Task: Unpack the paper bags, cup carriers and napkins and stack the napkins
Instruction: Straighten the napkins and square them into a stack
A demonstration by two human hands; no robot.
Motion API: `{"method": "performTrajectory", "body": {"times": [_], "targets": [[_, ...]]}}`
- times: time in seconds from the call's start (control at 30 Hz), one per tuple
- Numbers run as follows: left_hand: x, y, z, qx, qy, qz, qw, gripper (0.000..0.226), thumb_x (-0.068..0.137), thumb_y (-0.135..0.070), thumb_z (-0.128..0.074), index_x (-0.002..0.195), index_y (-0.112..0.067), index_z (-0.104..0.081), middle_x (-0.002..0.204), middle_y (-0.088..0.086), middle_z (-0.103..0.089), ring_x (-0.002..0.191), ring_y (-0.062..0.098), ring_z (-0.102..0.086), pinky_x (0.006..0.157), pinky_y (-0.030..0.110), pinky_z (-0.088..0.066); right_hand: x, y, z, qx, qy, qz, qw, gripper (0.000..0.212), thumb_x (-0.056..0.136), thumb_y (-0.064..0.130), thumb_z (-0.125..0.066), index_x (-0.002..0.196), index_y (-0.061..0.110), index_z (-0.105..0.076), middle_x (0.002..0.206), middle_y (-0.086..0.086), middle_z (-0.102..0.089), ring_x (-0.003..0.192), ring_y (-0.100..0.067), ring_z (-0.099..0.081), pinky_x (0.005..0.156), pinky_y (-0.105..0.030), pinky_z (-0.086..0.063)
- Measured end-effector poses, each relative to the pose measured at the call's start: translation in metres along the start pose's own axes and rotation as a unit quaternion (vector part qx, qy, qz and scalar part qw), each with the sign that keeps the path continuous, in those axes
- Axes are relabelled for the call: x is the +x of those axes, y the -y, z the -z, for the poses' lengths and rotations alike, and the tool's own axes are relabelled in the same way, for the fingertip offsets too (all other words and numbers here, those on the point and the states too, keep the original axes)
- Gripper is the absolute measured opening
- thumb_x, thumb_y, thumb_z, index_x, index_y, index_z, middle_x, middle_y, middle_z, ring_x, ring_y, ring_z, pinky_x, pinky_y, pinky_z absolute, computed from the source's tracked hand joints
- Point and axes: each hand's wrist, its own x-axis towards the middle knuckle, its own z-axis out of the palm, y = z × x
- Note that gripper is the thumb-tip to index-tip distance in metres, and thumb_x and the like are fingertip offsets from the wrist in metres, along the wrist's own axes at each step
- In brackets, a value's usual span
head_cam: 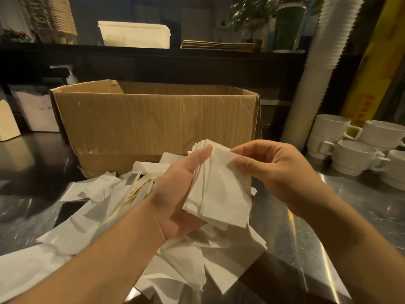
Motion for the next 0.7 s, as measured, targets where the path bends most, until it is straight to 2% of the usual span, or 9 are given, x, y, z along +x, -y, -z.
{"method": "performTrajectory", "body": {"times": [0.1,0.2,0.3,0.37,0.47,0.63,0.7], "targets": [[-0.004,-0.001,-0.005,0.024,0.007,0.006,1.0,0.052,0.096,-0.048,-0.048,0.12,-0.014,-0.079,0.117,0.009,-0.075,0.107,0.028,-0.071,0.108,0.046,-0.047,-0.002,0.005,0.007,0.057,0.033,-0.007,0.998,0.031,0.063,0.039,-0.075,0.087,0.02,-0.077,0.094,0.0,-0.077,0.093,-0.02,-0.074,0.079,-0.031,-0.062],[-0.008,-0.001,-0.01,0.051,0.019,0.001,0.999,0.049,0.1,-0.047,-0.046,0.128,-0.018,-0.074,0.126,0.01,-0.072,0.112,0.028,-0.068,0.106,0.047,-0.049,-0.001,0.003,0.004,0.065,0.015,0.004,0.998,0.025,0.07,0.034,-0.073,0.089,0.017,-0.075,0.091,0.002,-0.077,0.089,-0.016,-0.074,0.069,-0.025,-0.06],[-0.007,-0.001,-0.007,0.065,0.054,0.018,0.996,0.054,0.099,-0.049,-0.053,0.14,-0.016,-0.065,0.132,0.017,-0.066,0.111,0.035,-0.066,0.102,0.051,-0.052,-0.002,-0.002,-0.006,0.026,-0.029,0.017,0.999,0.026,0.075,0.036,-0.07,0.094,0.02,-0.075,0.089,0.006,-0.075,0.086,-0.015,-0.072,0.062,-0.028,-0.061],[-0.007,-0.002,-0.005,0.06,0.067,0.051,0.995,0.062,0.095,-0.053,-0.06,0.137,-0.008,-0.065,0.121,0.023,-0.066,0.099,0.039,-0.067,0.094,0.052,-0.054,-0.002,-0.003,-0.01,0.015,-0.046,0.025,0.998,0.028,0.074,0.037,-0.07,0.099,0.025,-0.072,0.09,0.007,-0.073,0.085,-0.011,-0.072,0.059,-0.027,-0.06],[-0.008,-0.002,-0.003,0.052,0.073,0.066,0.994,0.065,0.092,-0.059,-0.06,0.124,-0.003,-0.072,0.104,0.022,-0.068,0.087,0.037,-0.067,0.084,0.047,-0.056,-0.002,-0.003,-0.011,-0.002,-0.063,0.035,0.997,0.03,0.073,0.04,-0.069,0.102,0.032,-0.07,0.1,0.005,-0.069,0.088,-0.006,-0.07,0.059,-0.025,-0.06],[-0.009,-0.003,-0.007,0.062,0.061,0.062,0.994,0.073,0.094,-0.068,-0.053,0.124,-0.003,-0.07,0.095,0.024,-0.069,0.081,0.036,-0.067,0.077,0.044,-0.058,-0.003,-0.003,-0.01,-0.02,-0.068,0.054,0.996,0.028,0.075,0.039,-0.069,0.101,0.03,-0.07,0.091,0.01,-0.07,0.085,-0.012,-0.071,0.058,-0.027,-0.061],[-0.008,-0.003,-0.007,0.068,0.059,0.057,0.994,0.074,0.095,-0.068,-0.049,0.133,-0.006,-0.064,0.095,0.023,-0.067,0.08,0.035,-0.064,0.076,0.044,-0.056,-0.002,-0.003,-0.009,-0.017,-0.05,0.047,0.998,0.03,0.073,0.039,-0.069,0.102,0.031,-0.07,0.091,0.012,-0.071,0.085,-0.01,-0.071,0.061,-0.028,-0.062]]}}
